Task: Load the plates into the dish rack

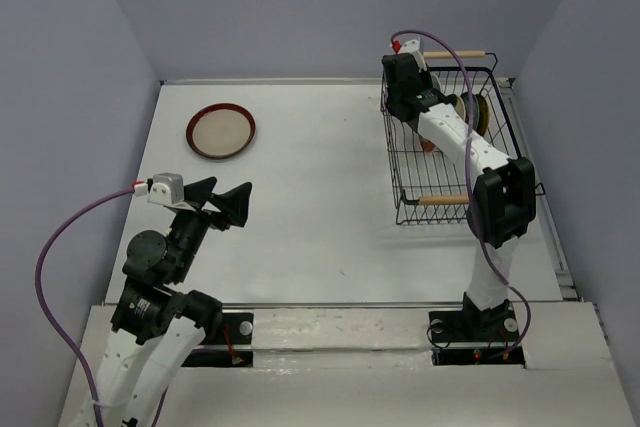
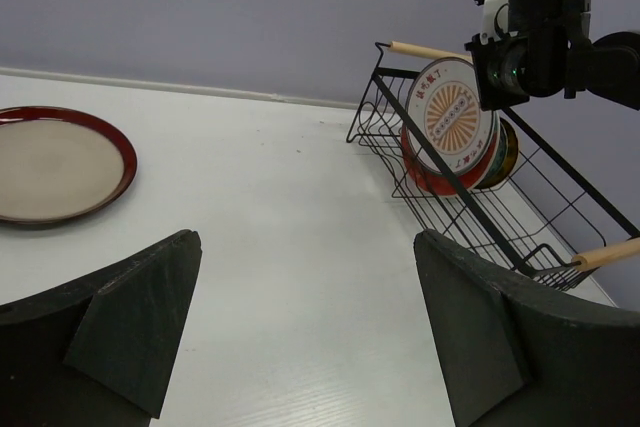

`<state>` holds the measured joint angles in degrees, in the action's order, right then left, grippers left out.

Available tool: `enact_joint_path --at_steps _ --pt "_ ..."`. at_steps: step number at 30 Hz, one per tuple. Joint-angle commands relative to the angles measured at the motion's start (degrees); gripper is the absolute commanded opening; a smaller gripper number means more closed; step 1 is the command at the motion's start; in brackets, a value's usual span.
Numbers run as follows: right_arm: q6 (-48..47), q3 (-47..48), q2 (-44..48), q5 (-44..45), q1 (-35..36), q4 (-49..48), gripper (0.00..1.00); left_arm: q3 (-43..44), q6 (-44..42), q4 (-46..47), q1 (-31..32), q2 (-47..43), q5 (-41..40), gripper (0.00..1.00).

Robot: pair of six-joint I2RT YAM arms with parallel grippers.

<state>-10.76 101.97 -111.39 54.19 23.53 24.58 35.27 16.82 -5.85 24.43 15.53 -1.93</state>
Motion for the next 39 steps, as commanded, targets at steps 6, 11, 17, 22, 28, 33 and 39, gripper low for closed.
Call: enact_joint_path --at_steps 6,11,17,22,28,33,39 --pt "0.13 3.41 -0.66 0.21 -1.29 -2.87 0.07 -0.11 -0.12 2.68 0.27 -0.06 0.44 0.99" --pt "0.92 3.58 -2.86 -0.49 -2.34 -2.96 0.07 -0.20 -0.21 2.60 0.27 -0.06 0.44 0.99" --pt "2.68 4.99 -5.58 -0.84 -3.40 -3.04 0.07 -0.11 -0.21 2.60 0.27 0.20 0.09 0.99" --pt "4.35 5.43 -7.08 -0.76 -3.40 -3.04 0.07 -0.11 -0.21 2.51 0.27 0.90 -0.26 0.99" --pt "6.72 4.20 -6.56 -1.10 -3.40 -3.04 0.41 0.33 0.49 1.89 0.18 4.23 -0.61 0.99" --pt "6.81 4.55 -4.10 -4.88 -3.93 -3.04 0.72 1.03 2.16 1.19 0.27 8.88 -1.23 0.99" --pt "7.51 3.15 0.46 -13.04 -3.93 -2.69 0.78 2.61 4.27 -0.30 -0.25 17.07 -1.58 0.99"
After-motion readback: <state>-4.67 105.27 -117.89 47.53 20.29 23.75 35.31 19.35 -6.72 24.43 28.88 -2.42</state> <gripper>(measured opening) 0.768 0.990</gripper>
